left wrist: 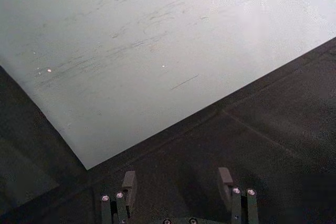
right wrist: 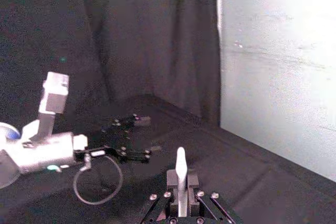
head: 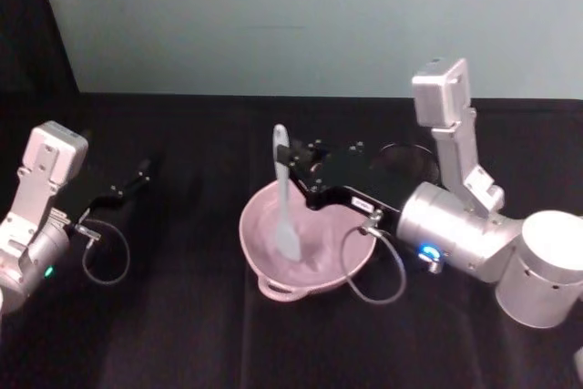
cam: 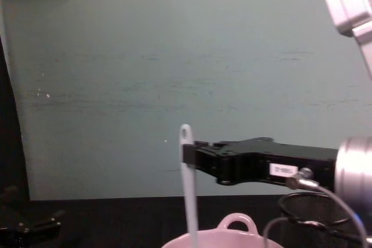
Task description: Use the one hand to pick up the spoon and stir the clear water in the bowl.
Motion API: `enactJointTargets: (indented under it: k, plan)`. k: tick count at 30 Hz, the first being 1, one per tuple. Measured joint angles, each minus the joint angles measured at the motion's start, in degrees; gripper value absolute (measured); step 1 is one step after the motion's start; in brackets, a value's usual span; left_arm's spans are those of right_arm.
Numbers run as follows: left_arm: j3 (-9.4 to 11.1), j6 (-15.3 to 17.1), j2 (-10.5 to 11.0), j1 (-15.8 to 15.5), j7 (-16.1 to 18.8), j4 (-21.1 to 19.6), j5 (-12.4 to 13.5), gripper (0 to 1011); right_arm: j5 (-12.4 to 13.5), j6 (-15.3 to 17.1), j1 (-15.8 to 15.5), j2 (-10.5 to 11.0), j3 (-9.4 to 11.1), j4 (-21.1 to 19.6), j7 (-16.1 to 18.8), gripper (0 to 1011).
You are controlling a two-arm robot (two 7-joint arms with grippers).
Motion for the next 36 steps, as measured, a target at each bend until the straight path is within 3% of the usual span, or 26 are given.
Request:
enactJointTargets:
  k: [12, 20, 26, 36]
  plan:
    - [0.00, 0.00, 0.00, 0.00, 0.00, 0.00, 0.00, 1011, -0.15, -1.55, 3.21, -3.31, -1.66, 4.55, 1.06, 111]
    - [0.00, 0.00, 0.00, 0.00, 0.00, 0.00, 0.00, 1011, 1.19, -3.89, 5.68, -4.97, 0.16, 11.35, 1.45, 111]
    - [0.00, 0.00, 0.00, 0.00, 0.00, 0.00, 0.00, 1011, 2.38, -4.61, 5.11, -3.83, 3.14, 12.68, 0.29, 111]
    - [0.00, 0.00, 0.00, 0.00, 0.00, 0.00, 0.00, 1011, 3.08, -4.07, 0.88, -0.05, 6.66, 7.57, -1.59, 111]
